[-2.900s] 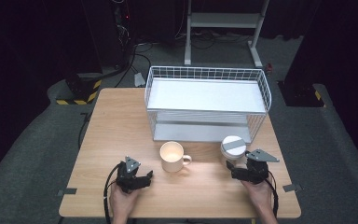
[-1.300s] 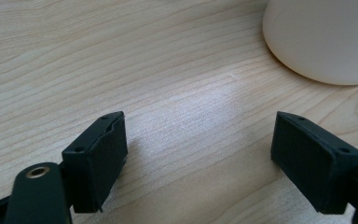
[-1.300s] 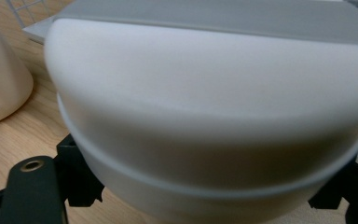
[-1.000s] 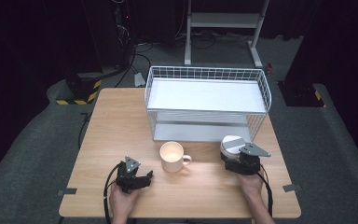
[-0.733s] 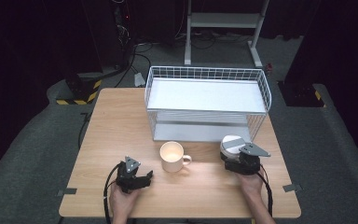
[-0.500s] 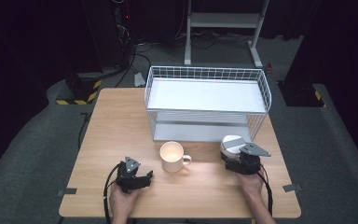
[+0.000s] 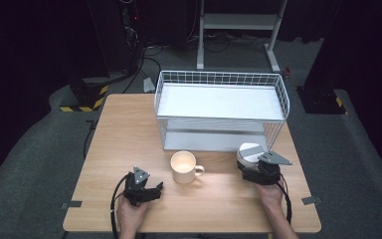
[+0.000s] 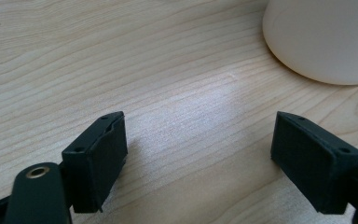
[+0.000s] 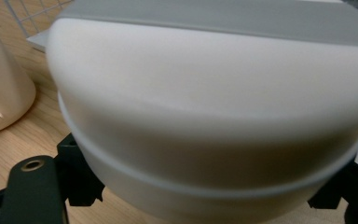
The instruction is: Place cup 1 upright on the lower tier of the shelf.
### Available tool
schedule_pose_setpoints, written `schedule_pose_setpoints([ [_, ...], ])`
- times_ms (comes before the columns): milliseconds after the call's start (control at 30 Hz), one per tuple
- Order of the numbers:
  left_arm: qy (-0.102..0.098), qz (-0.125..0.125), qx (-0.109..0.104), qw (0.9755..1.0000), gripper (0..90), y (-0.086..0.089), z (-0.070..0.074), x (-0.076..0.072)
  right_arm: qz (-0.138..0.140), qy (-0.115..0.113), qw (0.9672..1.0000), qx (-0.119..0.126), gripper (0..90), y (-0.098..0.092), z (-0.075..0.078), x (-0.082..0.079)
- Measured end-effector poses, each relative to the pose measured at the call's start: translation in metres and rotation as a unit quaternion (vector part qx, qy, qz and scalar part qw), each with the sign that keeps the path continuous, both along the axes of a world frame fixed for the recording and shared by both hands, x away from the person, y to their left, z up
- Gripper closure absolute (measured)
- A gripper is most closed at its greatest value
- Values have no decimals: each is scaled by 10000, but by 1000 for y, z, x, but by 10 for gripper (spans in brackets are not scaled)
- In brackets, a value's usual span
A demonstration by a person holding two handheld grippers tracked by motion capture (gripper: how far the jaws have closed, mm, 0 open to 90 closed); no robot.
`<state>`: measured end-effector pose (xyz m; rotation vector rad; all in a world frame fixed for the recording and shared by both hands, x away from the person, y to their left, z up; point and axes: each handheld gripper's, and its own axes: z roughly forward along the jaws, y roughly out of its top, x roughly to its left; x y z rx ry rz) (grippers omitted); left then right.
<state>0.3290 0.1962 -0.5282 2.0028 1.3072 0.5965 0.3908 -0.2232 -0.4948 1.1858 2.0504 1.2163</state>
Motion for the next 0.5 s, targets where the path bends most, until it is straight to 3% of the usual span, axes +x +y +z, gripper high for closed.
schedule_pose_setpoints([
  [500,-30,-67,12,10000,206,-1,0,-1,185,-18,9998,123,182,7,21,15],
])
